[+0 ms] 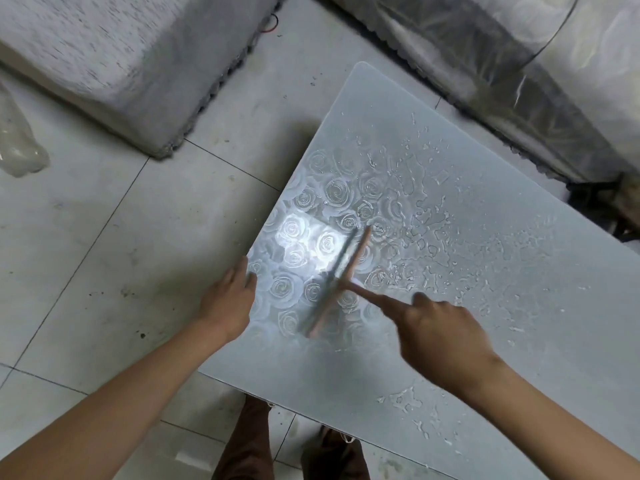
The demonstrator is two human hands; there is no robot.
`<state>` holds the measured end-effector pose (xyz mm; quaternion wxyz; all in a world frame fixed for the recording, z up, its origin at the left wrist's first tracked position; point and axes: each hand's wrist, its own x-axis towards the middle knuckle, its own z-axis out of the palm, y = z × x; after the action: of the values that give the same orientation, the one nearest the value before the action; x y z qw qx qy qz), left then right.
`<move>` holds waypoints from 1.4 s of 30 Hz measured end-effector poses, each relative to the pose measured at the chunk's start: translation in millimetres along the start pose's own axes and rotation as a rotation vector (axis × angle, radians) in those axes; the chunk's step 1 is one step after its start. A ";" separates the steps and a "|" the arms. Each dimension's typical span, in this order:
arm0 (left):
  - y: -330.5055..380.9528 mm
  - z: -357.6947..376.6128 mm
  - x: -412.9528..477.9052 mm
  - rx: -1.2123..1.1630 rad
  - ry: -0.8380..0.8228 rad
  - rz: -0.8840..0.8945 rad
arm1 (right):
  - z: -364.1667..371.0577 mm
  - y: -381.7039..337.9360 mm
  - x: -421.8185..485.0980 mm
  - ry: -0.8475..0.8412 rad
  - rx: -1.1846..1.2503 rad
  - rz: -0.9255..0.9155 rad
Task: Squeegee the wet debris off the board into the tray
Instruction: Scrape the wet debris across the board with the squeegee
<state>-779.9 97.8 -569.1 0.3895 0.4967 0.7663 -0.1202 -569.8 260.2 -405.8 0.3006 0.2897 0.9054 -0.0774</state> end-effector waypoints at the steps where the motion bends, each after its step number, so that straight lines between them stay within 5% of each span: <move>1: 1.5 -1.5 1.5 0.021 0.004 0.006 | -5.3 -10.6 8.3 0.027 0.031 -0.035; 6: 6.0 -14.2 19.7 0.122 0.036 0.000 | -10.1 -48.5 67.2 0.032 0.064 -0.118; 10: 10.3 -23.9 32.2 0.188 0.009 0.004 | 12.0 -11.8 63.7 -0.027 0.124 -0.062; 17: 17.6 -40.9 48.0 0.219 0.004 -0.006 | 24.4 94.5 17.1 -0.079 0.170 0.257; 25: 16.6 -58.2 64.4 0.220 -0.029 -0.054 | -37.5 54.3 46.7 0.064 -0.004 -0.044; 32: 13.0 -62.3 72.6 0.167 -0.033 -0.092 | -29.9 -13.7 99.6 -0.030 0.021 -0.145; 42: 26.2 -71.9 74.8 0.313 -0.068 -0.071 | 36.3 112.3 21.5 -0.117 0.039 0.109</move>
<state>-807.0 201.3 -569.4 0.3285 0.5195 0.7418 -0.2682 -501.5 351.1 -444.0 0.3509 0.3395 0.8675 -0.0955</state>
